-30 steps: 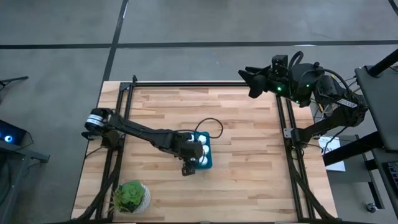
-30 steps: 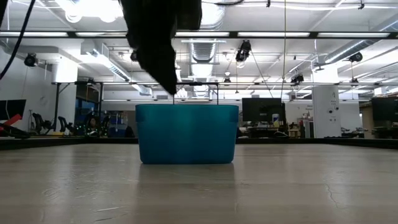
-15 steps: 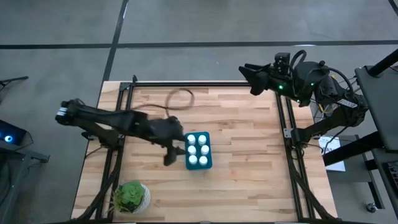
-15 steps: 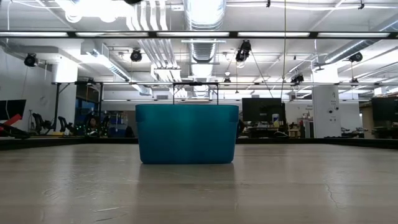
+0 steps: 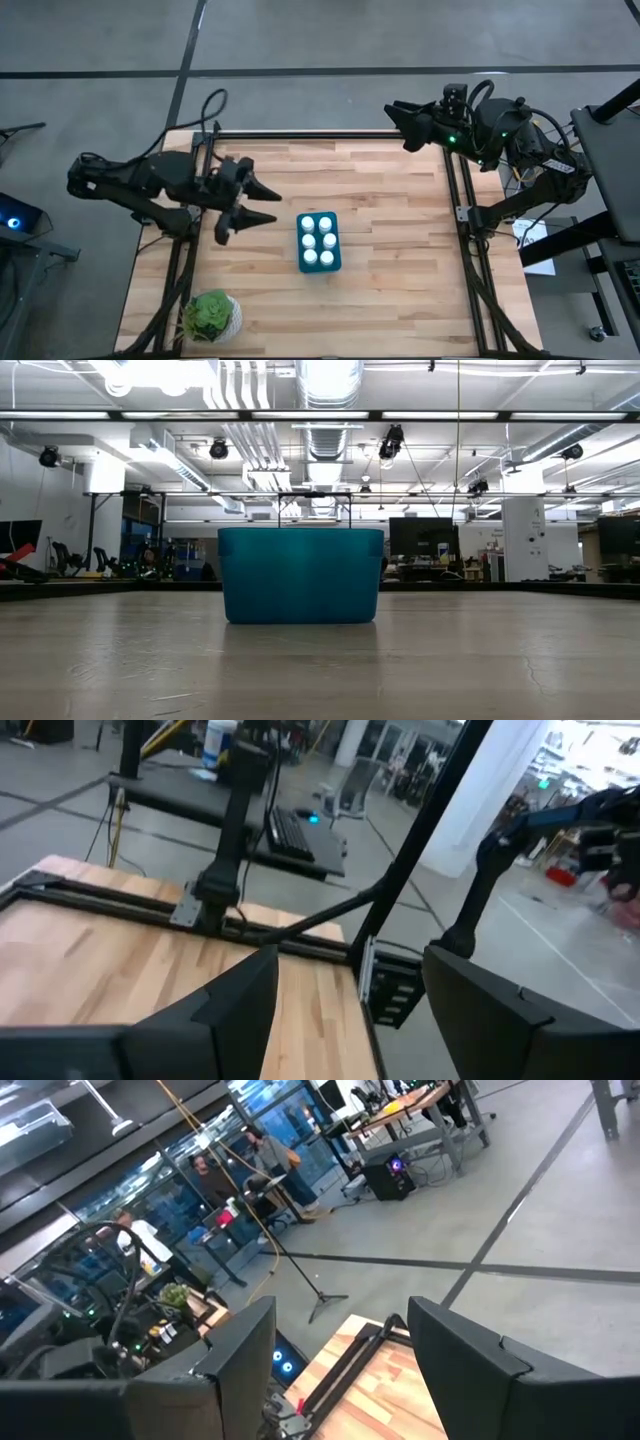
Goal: Pick and place pill bottles into a basket
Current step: Return to Home Position
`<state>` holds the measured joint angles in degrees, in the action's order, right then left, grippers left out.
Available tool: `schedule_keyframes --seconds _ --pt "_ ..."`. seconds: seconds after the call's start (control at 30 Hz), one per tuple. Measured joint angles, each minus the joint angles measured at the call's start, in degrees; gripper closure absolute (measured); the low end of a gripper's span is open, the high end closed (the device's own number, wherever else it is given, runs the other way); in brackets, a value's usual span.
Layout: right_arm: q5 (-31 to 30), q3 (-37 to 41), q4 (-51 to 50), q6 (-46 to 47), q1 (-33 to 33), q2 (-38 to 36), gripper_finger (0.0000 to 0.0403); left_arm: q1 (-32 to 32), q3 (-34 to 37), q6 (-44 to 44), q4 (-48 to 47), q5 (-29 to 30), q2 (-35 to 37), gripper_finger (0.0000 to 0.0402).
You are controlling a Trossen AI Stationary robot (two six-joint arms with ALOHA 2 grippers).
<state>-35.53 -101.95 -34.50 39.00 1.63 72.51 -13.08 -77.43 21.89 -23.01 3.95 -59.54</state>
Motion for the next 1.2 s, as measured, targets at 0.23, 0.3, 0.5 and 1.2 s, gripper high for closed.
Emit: schedule_keyframes --seconds 0.23,0.3,0.5,1.2 --pt "-0.02 0.00 0.02 0.03 -0.02 0.00 0.0184 0.00 0.09 -1.36 2.81 0.00 0.45 0.0171" --pt "-0.03 0.00 0.02 -0.01 -0.02 0.00 0.0184 0.00 0.09 -2.02 3.06 0.00 0.19 0.0171" --pt "-0.07 0.00 0.02 -0.10 -0.02 0.00 0.0184 0.00 0.06 -2.75 6.83 -0.01 0.06 0.0171" --pt "-0.06 -1.81 0.62 5.18 -0.04 -4.96 0.0184 0.00 -0.44 -10.29 23.06 0.00 11.43 0.0171"
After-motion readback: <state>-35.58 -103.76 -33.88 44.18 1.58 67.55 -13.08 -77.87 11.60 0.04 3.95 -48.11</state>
